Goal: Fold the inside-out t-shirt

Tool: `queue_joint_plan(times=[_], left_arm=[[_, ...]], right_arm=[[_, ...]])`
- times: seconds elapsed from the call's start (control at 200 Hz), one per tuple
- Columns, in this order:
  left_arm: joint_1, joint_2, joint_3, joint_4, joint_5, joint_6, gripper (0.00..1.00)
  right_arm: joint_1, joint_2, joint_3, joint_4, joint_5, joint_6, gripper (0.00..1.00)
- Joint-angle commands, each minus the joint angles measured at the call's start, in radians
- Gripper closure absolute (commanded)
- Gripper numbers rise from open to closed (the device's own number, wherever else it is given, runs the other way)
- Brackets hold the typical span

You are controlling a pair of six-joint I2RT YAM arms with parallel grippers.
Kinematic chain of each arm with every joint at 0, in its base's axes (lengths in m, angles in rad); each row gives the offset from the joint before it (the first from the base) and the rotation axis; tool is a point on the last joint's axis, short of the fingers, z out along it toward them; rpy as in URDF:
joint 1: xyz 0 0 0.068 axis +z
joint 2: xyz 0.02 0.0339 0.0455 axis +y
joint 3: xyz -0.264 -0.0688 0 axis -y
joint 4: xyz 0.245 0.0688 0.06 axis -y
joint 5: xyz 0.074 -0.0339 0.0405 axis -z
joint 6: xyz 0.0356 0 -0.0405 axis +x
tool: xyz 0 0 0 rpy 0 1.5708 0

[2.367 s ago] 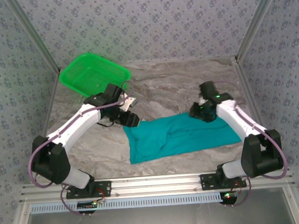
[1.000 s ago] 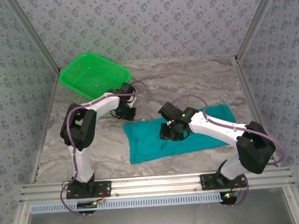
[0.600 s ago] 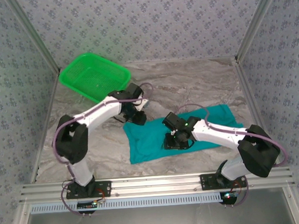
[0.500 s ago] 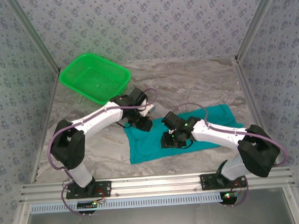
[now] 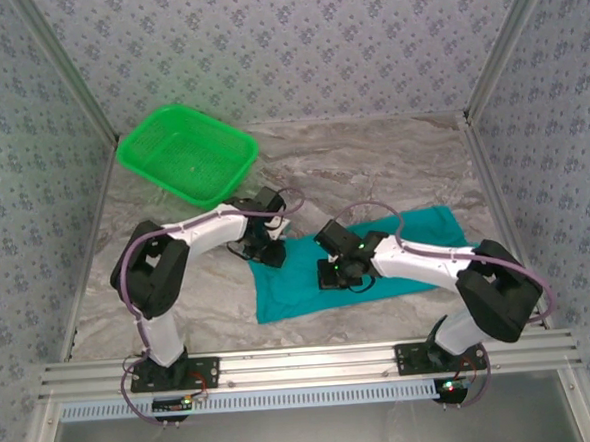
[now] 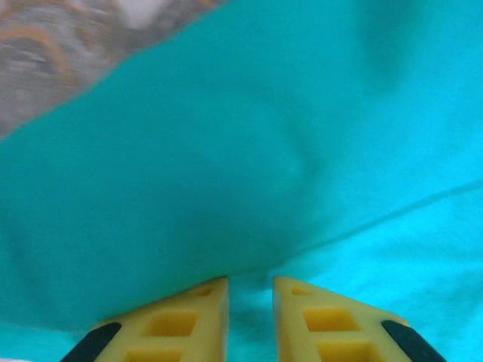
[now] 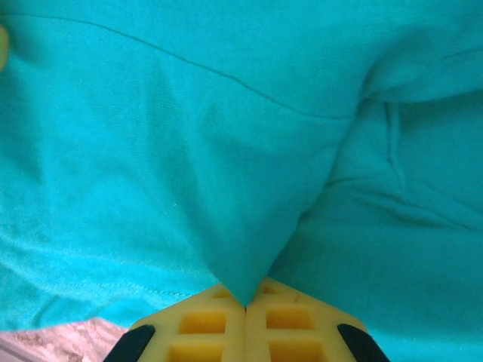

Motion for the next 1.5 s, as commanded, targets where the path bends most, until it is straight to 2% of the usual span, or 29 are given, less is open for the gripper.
queue_joint_plan(times=[0.0, 0.2, 0.315, 0.43, 0.475, 0.59, 0.66, 0.77, 0.815, 0.86, 0.989, 1.034, 1.104, 1.209, 1.259, 1.294, 1.404, 1.494], left_arm=[[0.029, 0.024, -0.011, 0.009, -0.056, 0.033, 0.78], [0.035, 0.062, -0.001, 0.009, -0.120, 0.085, 0.78], [0.034, 0.086, 0.009, 0.009, -0.130, 0.120, 0.78], [0.036, 0.099, 0.012, 0.009, -0.143, 0.147, 0.78], [0.035, 0.101, 0.014, 0.008, -0.142, 0.155, 0.78], [0.036, 0.098, 0.018, 0.009, -0.140, 0.168, 0.77], [0.039, 0.087, 0.029, -0.004, -0.117, 0.166, 0.76], [0.037, 0.027, 0.053, -0.041, -0.030, 0.135, 0.72], [0.035, -0.022, 0.052, -0.046, -0.004, 0.113, 0.70], [0.033, -0.078, 0.053, -0.053, 0.019, 0.089, 0.69], [0.008, -0.221, 0.032, -0.039, 0.057, -0.035, 0.68], [-0.030, -0.241, 0.033, -0.037, 0.080, -0.048, 0.68], [-0.122, -0.243, 0.037, -0.034, 0.055, -0.076, 0.67], [-0.228, -0.206, 0.015, 0.008, -0.022, -0.114, 0.67], [-0.242, -0.180, -0.005, 0.039, -0.060, -0.123, 0.67], [-0.240, -0.159, -0.015, 0.044, -0.082, -0.132, 0.67], [-0.221, -0.109, -0.014, 0.044, -0.160, -0.114, 0.68], [-0.215, -0.071, 0.047, 0.026, -0.191, -0.101, 0.68]], right_arm=[[-0.014, -0.063, 0.045, -0.117, 0.005, -0.056, 1.00], [-0.026, -0.098, 0.074, -0.206, -0.052, -0.132, 0.91], [-0.035, -0.103, 0.076, -0.229, -0.039, -0.179, 0.86], [-0.057, -0.112, 0.062, -0.223, -0.047, -0.205, 0.94], [-0.065, -0.115, 0.057, -0.229, -0.037, -0.216, 1.00], [-0.082, -0.132, 0.028, -0.211, -0.052, -0.227, 1.00], [-0.068, -0.145, 0.016, -0.184, -0.078, -0.233, 0.81], [-0.047, -0.149, 0.013, -0.171, -0.078, -0.203, 0.78], [-0.086, -0.160, 0.007, -0.187, -0.059, -0.180, 0.79], [-0.147, -0.183, -0.004, -0.202, -0.046, -0.169, 0.72], [-0.408, -0.264, -0.026, -0.302, -0.001, -0.151, 0.68], [-0.523, -0.284, -0.023, -0.342, 0.025, -0.160, 0.67], [-0.707, -0.310, -0.039, -0.341, 0.032, -0.178, 0.67], [-0.938, -0.327, -0.072, -0.227, -0.019, -0.234, 0.67], [-0.992, -0.304, -0.061, -0.174, -0.067, -0.282, 0.68], [-1.010, -0.275, -0.040, -0.148, -0.087, -0.305, 0.73], [-1.015, -0.161, 0.060, -0.085, -0.071, -0.356, 0.86], [-1.036, -0.052, 0.147, -0.070, -0.091, -0.364, 0.89]])
